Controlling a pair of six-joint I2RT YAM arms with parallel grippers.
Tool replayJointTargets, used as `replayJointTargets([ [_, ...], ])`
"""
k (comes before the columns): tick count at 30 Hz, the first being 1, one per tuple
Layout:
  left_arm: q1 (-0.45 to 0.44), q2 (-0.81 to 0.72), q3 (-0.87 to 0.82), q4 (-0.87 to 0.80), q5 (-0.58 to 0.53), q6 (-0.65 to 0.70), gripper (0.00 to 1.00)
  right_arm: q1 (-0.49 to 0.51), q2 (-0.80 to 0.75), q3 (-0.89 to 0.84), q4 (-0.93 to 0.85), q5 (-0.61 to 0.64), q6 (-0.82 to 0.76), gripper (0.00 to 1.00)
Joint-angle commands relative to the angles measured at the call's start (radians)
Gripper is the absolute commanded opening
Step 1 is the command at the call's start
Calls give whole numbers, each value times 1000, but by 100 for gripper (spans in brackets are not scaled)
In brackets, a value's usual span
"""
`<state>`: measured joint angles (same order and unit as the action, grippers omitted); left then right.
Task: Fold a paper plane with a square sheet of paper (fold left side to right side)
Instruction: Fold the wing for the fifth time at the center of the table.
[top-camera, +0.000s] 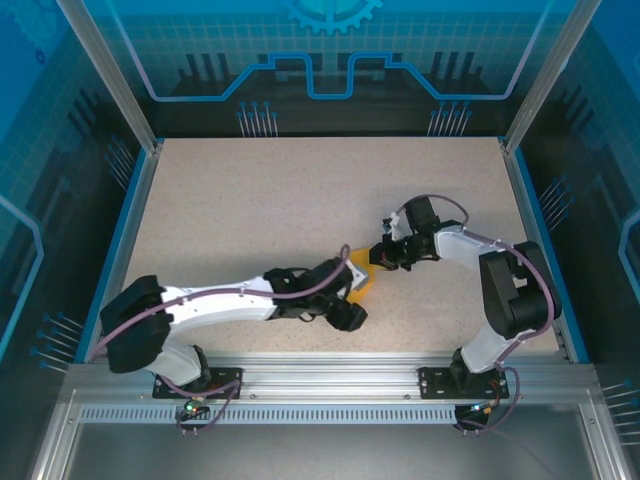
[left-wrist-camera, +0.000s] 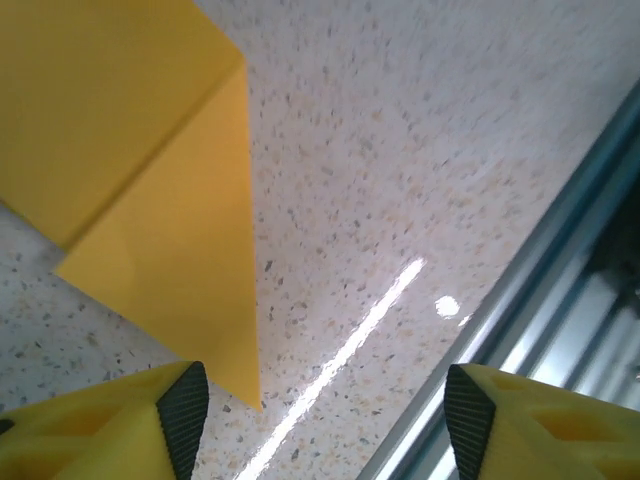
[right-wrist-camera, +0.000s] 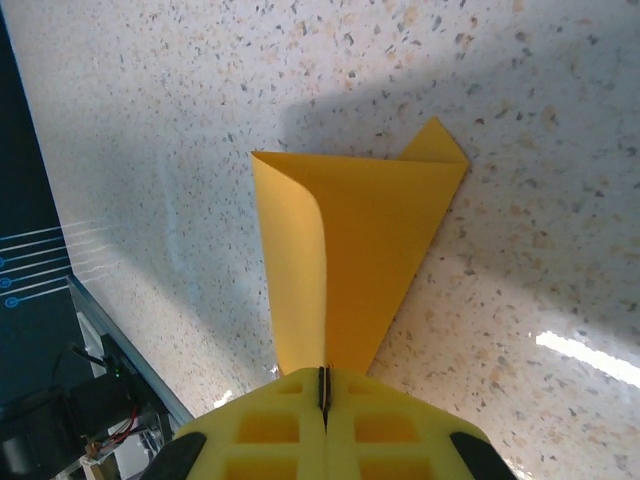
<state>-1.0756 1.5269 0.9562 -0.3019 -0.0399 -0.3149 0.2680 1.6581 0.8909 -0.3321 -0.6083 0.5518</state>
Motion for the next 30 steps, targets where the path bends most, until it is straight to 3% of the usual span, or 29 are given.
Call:
replayJointTargets([
  [1, -39, 91, 83, -115, -192, -34, 69, 17, 31, 33, -47, 4, 34, 0],
  [8, -96, 295, 275, -270, -350, -79, 71, 28, 48, 43, -41, 5, 45, 0],
  [12, -99, 338, 317, -327, -405, -112, 70, 27, 56, 43, -42, 6, 43, 0],
  [18, -99, 362, 335, -354, -424, -125, 64, 29, 70, 49, -36, 2, 43, 0],
  [25, -99, 410, 365, -378, -432, -124, 48, 30, 71, 45, -35, 2, 40, 0],
  [30, -99, 433, 379, -397, -452, -125, 48, 30, 75, 41, -33, -4, 41, 0],
])
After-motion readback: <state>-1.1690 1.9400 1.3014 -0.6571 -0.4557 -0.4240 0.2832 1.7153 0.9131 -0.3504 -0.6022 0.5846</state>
